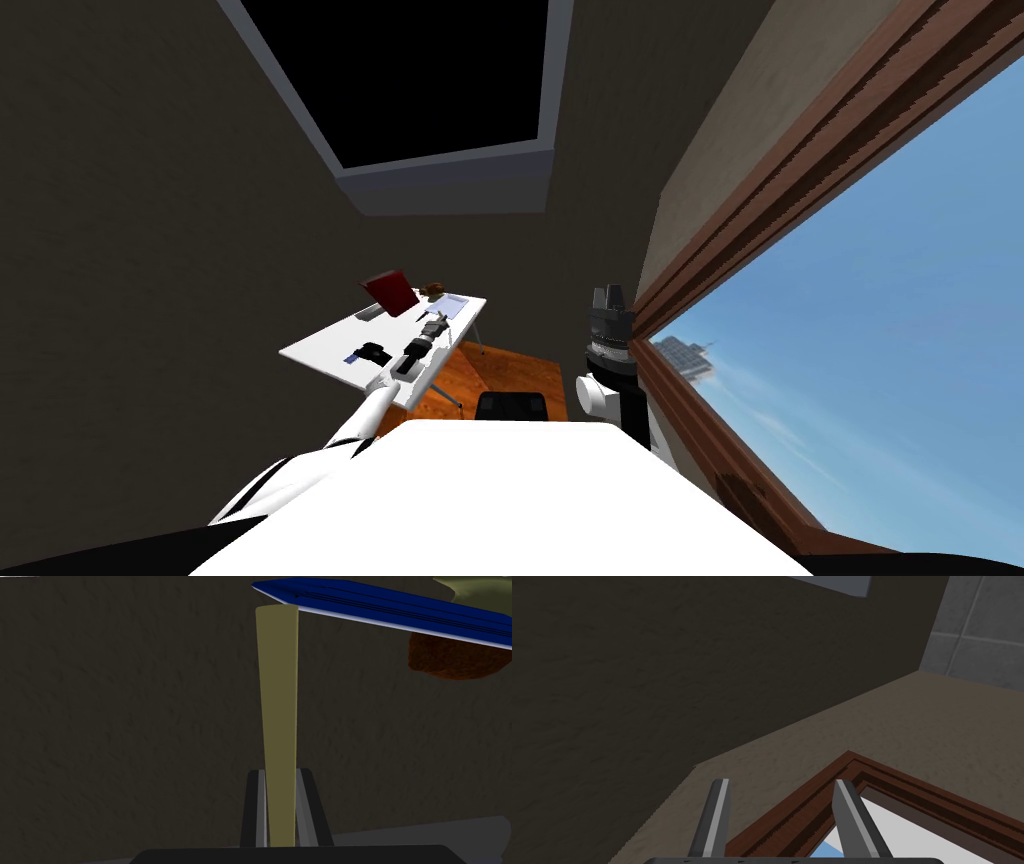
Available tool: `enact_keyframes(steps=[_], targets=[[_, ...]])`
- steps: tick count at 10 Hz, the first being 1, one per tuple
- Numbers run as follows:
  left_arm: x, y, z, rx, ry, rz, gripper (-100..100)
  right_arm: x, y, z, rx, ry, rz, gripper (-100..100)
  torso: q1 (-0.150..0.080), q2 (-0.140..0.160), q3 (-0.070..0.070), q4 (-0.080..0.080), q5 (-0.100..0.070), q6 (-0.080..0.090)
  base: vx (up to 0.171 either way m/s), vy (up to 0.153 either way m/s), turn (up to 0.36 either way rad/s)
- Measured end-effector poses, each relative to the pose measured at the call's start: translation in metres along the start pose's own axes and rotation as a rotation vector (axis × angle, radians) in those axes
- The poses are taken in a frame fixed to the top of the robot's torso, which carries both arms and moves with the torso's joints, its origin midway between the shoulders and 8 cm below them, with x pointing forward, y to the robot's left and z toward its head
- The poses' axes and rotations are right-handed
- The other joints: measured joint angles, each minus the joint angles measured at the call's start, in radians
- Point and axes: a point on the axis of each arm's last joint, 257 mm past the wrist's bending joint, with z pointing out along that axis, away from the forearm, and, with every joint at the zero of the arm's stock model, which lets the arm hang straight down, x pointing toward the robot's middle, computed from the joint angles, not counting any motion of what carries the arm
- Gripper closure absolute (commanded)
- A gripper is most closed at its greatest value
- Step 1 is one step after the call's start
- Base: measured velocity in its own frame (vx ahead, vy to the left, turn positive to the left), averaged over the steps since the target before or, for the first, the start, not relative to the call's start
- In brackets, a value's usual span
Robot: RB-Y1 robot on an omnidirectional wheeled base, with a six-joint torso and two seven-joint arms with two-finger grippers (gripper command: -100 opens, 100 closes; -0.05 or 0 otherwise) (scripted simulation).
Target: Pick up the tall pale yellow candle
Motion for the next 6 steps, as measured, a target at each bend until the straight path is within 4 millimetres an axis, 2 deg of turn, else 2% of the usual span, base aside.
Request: enact_keyframes(steps=[6], targets=[[0.006,-0.006,-0.036,-0.022,0.003,-0.001,100,0.000,0.000,0.000,0.000,0.000,0.000,0,0.001,-0.003,-0.004,-0.006,0.004,0.000,0.026,0.023,-0.042]])
